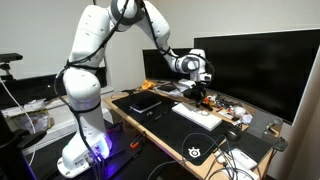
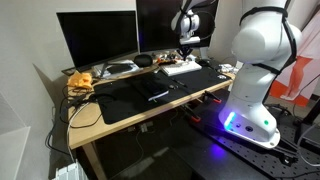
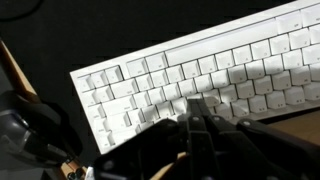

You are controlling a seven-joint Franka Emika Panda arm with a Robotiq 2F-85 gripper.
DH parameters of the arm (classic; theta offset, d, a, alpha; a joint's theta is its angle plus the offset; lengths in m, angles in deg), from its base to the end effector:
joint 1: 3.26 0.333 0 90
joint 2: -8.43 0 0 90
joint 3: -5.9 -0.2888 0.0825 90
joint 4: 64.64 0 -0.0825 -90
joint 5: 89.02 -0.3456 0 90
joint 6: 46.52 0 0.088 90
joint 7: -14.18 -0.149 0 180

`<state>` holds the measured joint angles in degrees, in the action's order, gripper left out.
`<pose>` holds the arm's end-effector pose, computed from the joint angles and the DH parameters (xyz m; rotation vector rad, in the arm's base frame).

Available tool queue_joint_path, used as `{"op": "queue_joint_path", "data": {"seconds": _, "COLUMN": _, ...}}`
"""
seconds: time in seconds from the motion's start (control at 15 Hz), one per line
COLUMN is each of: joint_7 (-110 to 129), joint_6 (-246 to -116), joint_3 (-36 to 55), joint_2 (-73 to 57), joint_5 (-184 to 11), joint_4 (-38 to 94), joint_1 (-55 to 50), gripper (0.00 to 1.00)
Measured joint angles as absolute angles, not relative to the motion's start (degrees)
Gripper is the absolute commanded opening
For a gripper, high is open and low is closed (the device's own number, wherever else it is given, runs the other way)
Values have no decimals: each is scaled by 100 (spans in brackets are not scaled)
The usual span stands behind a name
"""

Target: Press two keys on the keyboard

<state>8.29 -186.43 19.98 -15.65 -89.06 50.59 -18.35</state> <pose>0.4995 -0.2789 0.2137 2.9086 -0.8850 0.0036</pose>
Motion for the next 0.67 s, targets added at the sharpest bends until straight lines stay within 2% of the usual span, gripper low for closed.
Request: {"op": "queue_joint_path", "data": {"seconds": 0.67, "joint_7": 829, "joint_6": -18658, "joint_3": 1982, "joint_2": -1716, "joint_5": -9158, "joint_4": 5023, "joint_1": -1835, "gripper": 0}}
